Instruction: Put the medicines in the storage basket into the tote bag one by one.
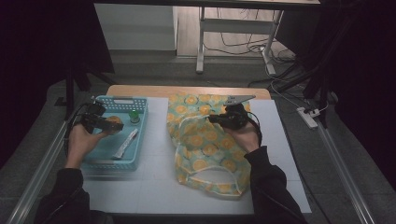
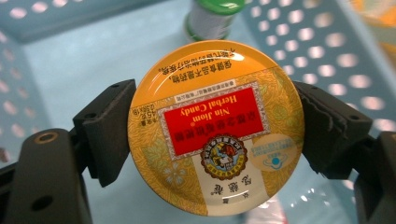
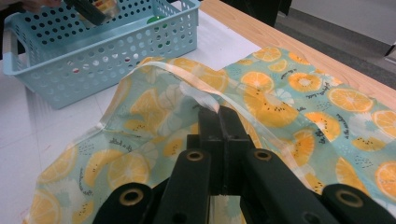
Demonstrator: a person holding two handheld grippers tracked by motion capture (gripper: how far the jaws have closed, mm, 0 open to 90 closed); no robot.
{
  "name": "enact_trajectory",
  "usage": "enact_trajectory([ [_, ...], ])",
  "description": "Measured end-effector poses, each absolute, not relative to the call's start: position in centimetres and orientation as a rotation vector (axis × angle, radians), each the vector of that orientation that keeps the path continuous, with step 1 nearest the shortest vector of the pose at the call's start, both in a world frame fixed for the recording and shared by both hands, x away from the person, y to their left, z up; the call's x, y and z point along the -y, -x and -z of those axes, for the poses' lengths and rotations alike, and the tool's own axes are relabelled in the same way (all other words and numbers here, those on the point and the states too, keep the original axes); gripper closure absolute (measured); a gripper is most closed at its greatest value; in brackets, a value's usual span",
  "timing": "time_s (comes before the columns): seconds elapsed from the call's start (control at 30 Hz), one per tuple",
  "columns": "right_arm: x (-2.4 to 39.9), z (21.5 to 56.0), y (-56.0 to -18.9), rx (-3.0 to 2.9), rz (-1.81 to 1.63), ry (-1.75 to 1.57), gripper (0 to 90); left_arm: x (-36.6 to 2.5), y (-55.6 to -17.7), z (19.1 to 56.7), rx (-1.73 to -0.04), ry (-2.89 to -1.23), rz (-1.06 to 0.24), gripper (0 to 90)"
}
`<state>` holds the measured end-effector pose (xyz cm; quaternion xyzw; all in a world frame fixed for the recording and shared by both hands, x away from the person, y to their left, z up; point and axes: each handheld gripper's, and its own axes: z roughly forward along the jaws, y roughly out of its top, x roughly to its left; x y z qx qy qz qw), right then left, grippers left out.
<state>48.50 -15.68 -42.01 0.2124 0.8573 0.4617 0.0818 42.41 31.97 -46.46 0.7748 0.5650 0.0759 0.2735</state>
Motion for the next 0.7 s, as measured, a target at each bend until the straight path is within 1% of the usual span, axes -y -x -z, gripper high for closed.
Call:
enact_trajectory([
  [0.27, 15.7, 42.0, -48.5, -2.561, -1.383, -0.641, 90.0, -29.5, -41.6, 45.3, -1.411, -2.134, -0.199, 19.9],
  [0.7, 15.7, 42.1, -48.6, -2.557, -1.384, -0.648, 90.0, -26.7, -40.5, 44.0, -1.287, -2.157, -0.174, 19.9],
])
